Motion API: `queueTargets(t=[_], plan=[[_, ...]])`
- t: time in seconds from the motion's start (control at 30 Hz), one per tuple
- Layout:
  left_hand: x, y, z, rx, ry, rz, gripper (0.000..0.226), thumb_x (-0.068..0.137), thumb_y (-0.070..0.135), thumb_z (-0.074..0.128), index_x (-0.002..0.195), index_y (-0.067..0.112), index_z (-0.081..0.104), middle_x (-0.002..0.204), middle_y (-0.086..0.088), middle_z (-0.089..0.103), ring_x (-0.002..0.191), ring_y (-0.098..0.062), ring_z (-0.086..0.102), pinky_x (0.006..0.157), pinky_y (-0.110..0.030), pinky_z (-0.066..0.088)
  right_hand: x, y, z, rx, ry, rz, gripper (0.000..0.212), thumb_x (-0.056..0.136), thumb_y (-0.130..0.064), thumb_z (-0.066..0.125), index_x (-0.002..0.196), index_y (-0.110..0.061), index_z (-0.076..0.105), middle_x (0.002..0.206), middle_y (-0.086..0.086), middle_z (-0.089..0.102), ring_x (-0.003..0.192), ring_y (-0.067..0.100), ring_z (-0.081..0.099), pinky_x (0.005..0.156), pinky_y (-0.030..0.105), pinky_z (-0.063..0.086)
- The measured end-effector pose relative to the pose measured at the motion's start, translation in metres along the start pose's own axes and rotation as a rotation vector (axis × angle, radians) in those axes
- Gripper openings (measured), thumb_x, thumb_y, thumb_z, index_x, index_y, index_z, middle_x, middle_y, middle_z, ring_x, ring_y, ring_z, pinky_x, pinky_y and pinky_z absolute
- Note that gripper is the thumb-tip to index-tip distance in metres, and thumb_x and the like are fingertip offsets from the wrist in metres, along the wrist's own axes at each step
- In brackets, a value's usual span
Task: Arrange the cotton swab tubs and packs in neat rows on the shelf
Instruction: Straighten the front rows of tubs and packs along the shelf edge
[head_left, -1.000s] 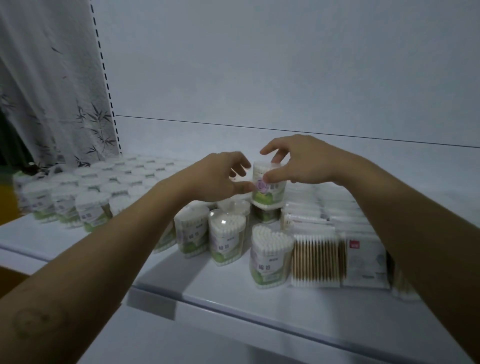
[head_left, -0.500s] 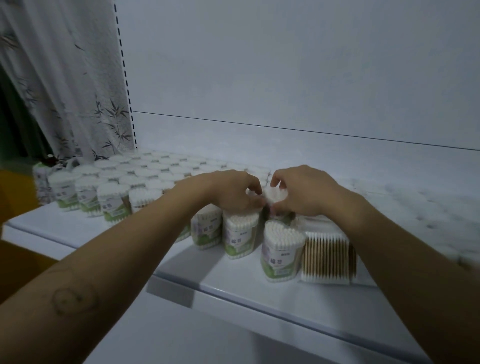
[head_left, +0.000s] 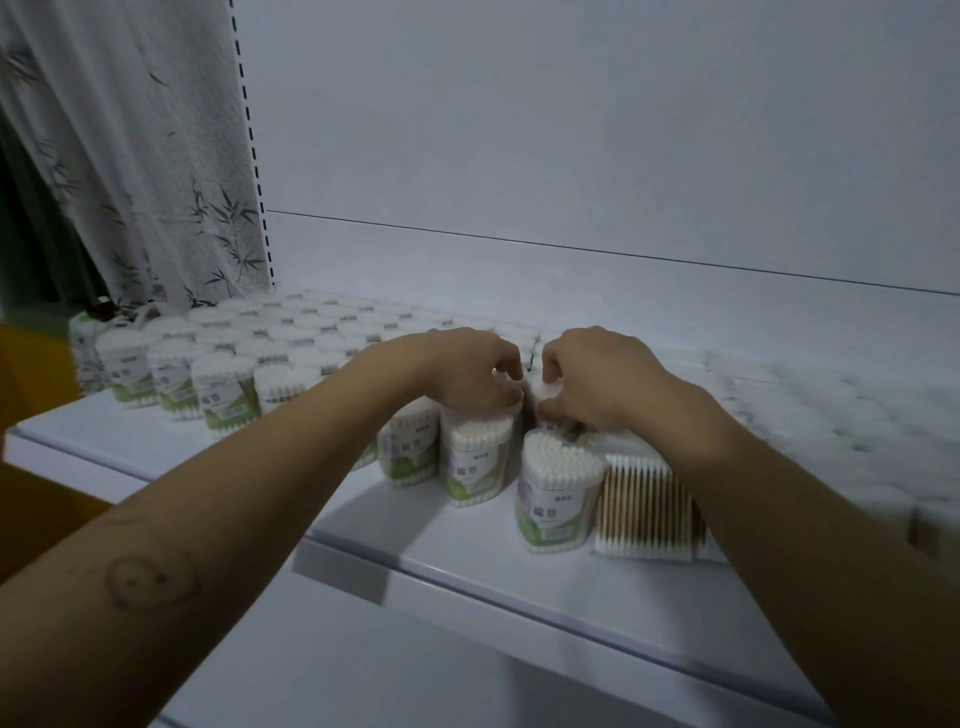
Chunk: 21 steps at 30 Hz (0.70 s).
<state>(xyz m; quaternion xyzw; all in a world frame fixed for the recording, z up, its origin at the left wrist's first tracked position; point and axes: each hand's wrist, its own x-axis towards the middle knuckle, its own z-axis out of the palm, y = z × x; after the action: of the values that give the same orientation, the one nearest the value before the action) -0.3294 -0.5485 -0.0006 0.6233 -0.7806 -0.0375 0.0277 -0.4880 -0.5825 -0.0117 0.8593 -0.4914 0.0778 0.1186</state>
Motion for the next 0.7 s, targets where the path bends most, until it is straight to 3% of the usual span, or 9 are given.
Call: queueTargets(t=[0.17,0.27,0.33,0.43,0.57,0.7], plan=[[0.000,0.003,0.002,0.037,0.011,-0.011,0.044,0.097,0.049,0.044,0.136,0.029,0.048,0.141,0.004,0.048,0.125,-0.020,0.047,0.103,-0.039,0.037,-0.001,0.001,0.003,0.032,-0.020,-0.011,0.037,0.082,-0.043,0.069,0.110,-0.021,0.061,0.111,0.000,0.059,0.098,0.020,0.054,0.073,0.031,0.039],[-0.006,0.006,0.002,0.081,0.113,0.029,0.042,0.097,0.052,0.044,0.132,0.031,0.051,0.139,0.004,0.049,0.125,-0.019,0.047,0.110,-0.043,0.029,-0.008,0.010,-0.008,0.118,-0.077,-0.018,0.046,0.084,-0.049,0.067,0.123,-0.026,0.060,0.122,-0.002,0.056,0.103,0.016,0.050,0.080,0.030,0.037],[-0.018,0.007,0.003,0.059,0.235,0.119,0.032,0.097,0.047,0.047,0.122,0.031,0.057,0.126,0.008,0.055,0.110,-0.014,0.050,0.104,-0.036,0.028,-0.022,0.016,-0.023,0.199,-0.069,-0.065,0.048,0.086,-0.046,0.066,0.129,-0.029,0.057,0.129,-0.004,0.055,0.111,0.014,0.051,0.083,0.026,0.036],[-0.037,0.003,0.005,0.077,0.322,0.189,0.025,0.097,0.040,0.050,0.118,0.030,0.058,0.116,0.012,0.055,0.094,-0.006,0.041,0.090,-0.027,0.028,-0.051,0.015,-0.043,0.320,-0.096,-0.153,0.043,0.082,-0.051,0.069,0.121,-0.035,0.060,0.114,-0.015,0.058,0.098,0.000,0.054,0.074,0.017,0.039],[-0.046,-0.004,0.009,0.060,0.229,0.111,0.030,0.096,0.046,0.047,0.122,0.034,0.056,0.128,0.009,0.057,0.110,-0.014,0.052,0.099,-0.040,0.040,-0.070,-0.001,-0.039,0.260,-0.162,-0.235,0.050,0.068,-0.063,0.074,0.109,-0.038,0.059,0.104,-0.021,0.058,0.094,0.001,0.054,0.081,0.025,0.047],[-0.046,0.005,0.019,0.143,0.167,0.061,0.030,0.101,0.041,0.037,0.125,0.033,0.052,0.127,0.005,0.058,0.112,-0.019,0.053,0.099,-0.039,0.032,-0.069,-0.006,-0.020,0.223,-0.144,-0.248,0.051,0.068,-0.061,0.075,0.105,-0.035,0.050,0.102,-0.015,0.058,0.092,0.009,0.055,0.080,0.033,0.050]])
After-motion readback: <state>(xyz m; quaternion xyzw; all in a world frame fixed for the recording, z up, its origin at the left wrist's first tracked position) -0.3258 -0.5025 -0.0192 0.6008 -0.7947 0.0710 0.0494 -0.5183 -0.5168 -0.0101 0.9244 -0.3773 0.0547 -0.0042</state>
